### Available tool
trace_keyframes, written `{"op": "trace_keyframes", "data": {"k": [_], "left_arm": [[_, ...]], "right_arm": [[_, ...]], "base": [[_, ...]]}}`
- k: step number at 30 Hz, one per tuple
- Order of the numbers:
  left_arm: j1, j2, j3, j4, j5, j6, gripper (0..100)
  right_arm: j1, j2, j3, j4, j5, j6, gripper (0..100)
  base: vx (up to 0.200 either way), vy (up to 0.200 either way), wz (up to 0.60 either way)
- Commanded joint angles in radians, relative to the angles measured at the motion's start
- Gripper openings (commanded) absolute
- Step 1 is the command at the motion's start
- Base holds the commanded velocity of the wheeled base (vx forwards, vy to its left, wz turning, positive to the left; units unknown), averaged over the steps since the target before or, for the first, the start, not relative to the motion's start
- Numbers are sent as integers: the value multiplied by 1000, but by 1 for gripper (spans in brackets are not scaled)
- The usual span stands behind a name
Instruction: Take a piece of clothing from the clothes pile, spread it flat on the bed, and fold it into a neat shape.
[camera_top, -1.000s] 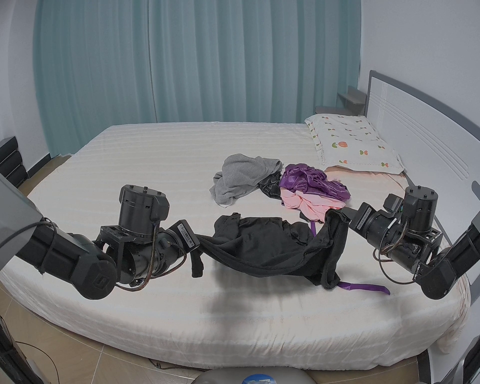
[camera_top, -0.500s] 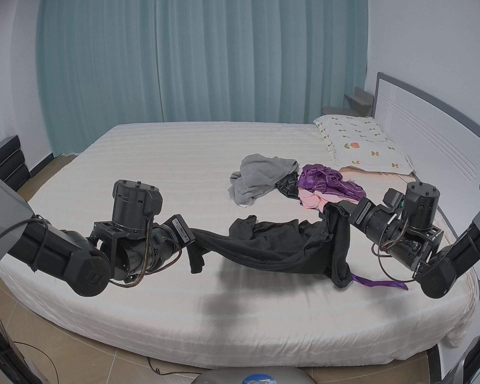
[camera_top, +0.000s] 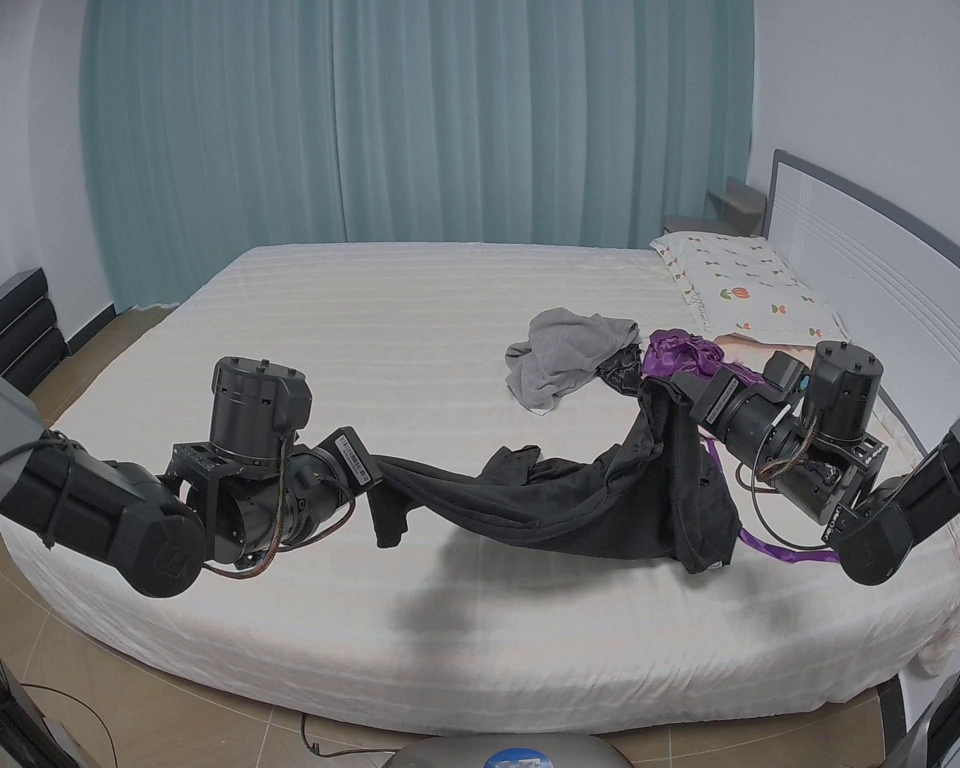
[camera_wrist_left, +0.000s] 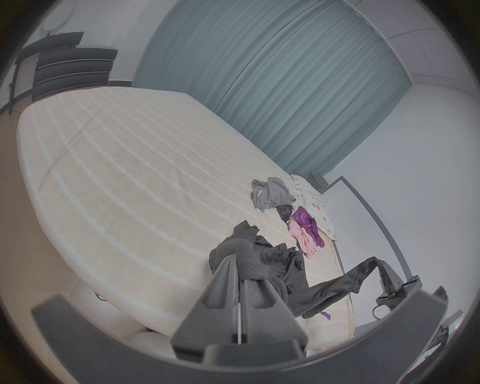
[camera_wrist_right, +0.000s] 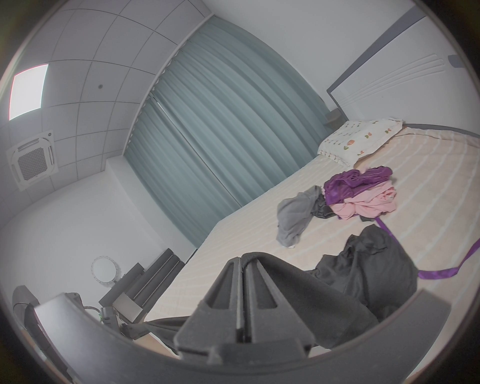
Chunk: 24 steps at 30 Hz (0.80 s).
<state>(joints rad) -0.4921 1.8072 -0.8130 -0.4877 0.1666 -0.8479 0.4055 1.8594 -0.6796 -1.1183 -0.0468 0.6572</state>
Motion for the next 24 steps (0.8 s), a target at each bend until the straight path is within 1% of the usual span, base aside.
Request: {"op": "trace_keyframes", "data": {"k": [1,6,10,16,24], "left_arm": [[0,-37,20,1,-1,0,0],[12,-55,37,1,-1,0,0],[12,-82,55,1,-4,0,0],[12,-120,71,1,-2,0,0],[12,-128,72,1,-2,0,0]], "right_arm": [[10,-51,-20,-2,-1,-1,0],[16,-71,-26,11,1,-5,0],[42,-60,-20,3,-1,-14,0],[35,-83,-61,-3,-1,-16,0],[41,-69,-48,-2,-1,-16,0]], "base": [[0,200,0],[0,200,0],[0,200,0],[0,200,0],[0,200,0]]}}
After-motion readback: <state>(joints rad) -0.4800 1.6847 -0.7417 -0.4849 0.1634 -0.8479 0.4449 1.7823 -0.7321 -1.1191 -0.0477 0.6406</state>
